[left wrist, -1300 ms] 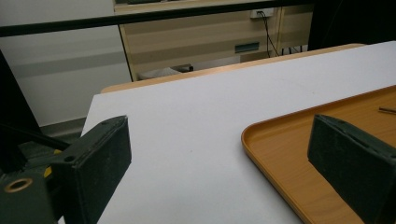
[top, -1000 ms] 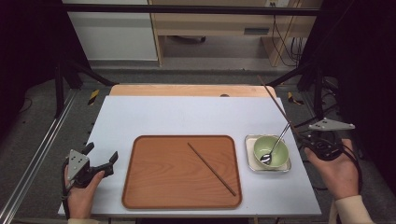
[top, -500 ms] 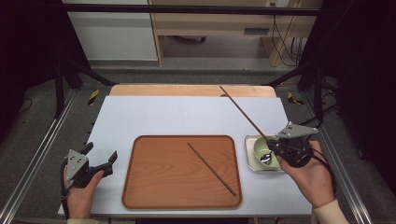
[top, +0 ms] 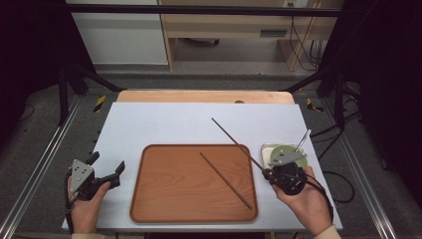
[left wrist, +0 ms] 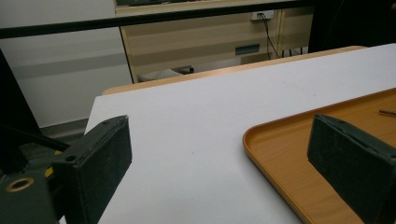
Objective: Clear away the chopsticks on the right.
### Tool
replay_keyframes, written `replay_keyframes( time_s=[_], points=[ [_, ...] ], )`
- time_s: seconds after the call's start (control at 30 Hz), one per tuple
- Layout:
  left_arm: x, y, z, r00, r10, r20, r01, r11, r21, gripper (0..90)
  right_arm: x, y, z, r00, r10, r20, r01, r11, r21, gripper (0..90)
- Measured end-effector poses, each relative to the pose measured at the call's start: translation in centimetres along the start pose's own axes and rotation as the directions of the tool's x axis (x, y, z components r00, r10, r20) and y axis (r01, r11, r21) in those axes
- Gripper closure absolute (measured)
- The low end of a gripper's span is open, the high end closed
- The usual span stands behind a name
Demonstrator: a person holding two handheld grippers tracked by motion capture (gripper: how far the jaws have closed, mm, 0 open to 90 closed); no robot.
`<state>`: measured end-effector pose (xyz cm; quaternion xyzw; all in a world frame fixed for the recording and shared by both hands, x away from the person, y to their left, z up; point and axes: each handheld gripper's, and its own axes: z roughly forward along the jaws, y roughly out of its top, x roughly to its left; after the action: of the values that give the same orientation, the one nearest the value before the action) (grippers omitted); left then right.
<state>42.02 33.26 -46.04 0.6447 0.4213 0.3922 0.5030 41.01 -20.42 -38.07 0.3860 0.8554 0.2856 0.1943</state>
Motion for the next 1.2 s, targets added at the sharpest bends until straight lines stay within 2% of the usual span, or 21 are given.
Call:
replay_keyframes(
  time_s=[0.23,0.43,0.73,0.8,0.83,1.0,1.2],
  points=[
    [0.0,0.0,0.0,1.0,-0.002,0.001,0.002,1.0,0.0,6.1,2.2,-1.0,1.4,0.9985,0.004,-0.054,-0.002,1.0,0.031,85.1],
    [0.0,0.0,0.0,1.0,-0.003,0.001,0.003,1.0,-0.002,6.2,3.4,-1.9,2.1,0.9948,0.028,-0.097,-0.024,0.999,0.044,85.1],
    [0.0,0.0,0.0,1.0,-0.001,0.003,0.001,1.0,0.0,6.4,4.1,-2.3,2.3,0.9924,0.042,-0.116,-0.034,0.997,0.066,85.1],
    [0.0,0.0,0.0,1.0,0.0,0.003,0.0,1.0,0.0,6.4,4.5,-2.5,2.5,0.9909,0.048,-0.126,-0.039,0.996,0.074,85.1],
    [-0.1,0.0,0.0,1.0,0.0,0.005,0.0,1.0,0.0,6.3,5.0,-2.6,2.7,0.989,0.067,-0.132,-0.055,0.994,0.092,85.0],
    [-0.1,0.0,0.1,1.0,0.003,0.006,-0.002,1.0,-0.004,6.5,6.0,-3.1,3.5,0.9866,0.074,-0.145,-0.056,0.99,0.126,85.0],
    [-0.1,0.0,0.1,1.0,-0.001,0.006,0.001,1.0,-0.003,6.6,6.8,-3.7,4.0,0.9809,0.128,-0.146,-0.105,0.982,0.158,85.0]
  ],
)
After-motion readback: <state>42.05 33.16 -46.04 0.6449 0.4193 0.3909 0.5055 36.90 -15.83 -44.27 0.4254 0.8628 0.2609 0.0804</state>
